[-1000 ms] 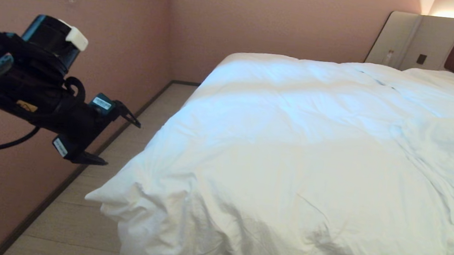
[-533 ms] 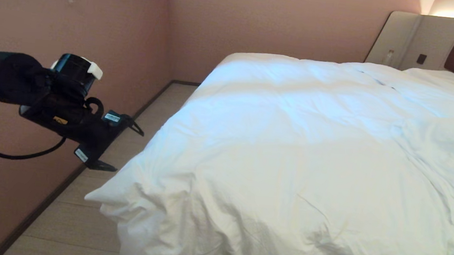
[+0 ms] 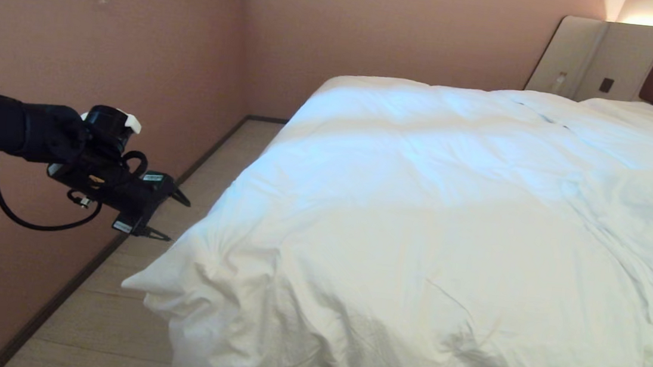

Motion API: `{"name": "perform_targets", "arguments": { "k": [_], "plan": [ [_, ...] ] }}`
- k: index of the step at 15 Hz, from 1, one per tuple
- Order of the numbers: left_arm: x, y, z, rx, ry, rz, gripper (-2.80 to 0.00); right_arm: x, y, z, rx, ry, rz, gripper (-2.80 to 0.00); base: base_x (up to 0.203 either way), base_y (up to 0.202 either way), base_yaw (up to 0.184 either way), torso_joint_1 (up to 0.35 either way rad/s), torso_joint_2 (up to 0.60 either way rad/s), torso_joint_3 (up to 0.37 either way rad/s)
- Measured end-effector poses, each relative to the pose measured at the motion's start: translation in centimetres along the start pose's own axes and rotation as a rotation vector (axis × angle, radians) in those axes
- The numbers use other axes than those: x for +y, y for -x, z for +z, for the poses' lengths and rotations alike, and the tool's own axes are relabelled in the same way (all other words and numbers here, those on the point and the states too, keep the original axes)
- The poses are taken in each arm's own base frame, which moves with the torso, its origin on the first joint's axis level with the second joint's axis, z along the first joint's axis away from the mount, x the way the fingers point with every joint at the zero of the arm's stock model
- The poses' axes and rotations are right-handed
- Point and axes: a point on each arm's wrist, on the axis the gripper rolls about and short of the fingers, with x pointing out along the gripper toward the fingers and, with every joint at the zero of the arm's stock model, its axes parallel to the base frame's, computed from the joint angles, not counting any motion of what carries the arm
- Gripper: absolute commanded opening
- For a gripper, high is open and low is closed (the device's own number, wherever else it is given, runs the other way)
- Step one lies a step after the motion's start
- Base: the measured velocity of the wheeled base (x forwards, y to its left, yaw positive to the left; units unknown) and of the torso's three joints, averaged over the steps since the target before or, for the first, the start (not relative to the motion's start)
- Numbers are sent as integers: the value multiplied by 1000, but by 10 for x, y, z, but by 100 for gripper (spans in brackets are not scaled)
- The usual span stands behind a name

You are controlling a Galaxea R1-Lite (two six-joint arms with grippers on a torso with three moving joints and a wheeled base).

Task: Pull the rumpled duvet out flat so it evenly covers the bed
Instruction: Flatten the corners of the folded blanket

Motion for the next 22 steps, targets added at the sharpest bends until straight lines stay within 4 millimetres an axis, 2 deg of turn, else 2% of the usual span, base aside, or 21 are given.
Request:
{"name": "perform_targets", "arguments": {
  "k": [7, 11, 19, 22],
  "plan": [
    [1, -40, 19, 9, 110, 101, -280, 0, 0, 0, 1, 0, 0, -280, 0, 0, 0, 0, 0, 0],
    [-10, -46, 23, -66, 88, 104, -280, 0, 0, 0, 0, 0, 0, -280, 0, 0, 0, 0, 0, 0],
    [-16, -62, 10, -41, 41, 108, -280, 0, 0, 0, 0, 0, 0, -280, 0, 0, 0, 0, 0, 0],
    [-7, -70, -1, -11, -5, 202, -280, 0, 0, 0, 0, 0, 0, -280, 0, 0, 0, 0, 0, 0]
  ]
}}
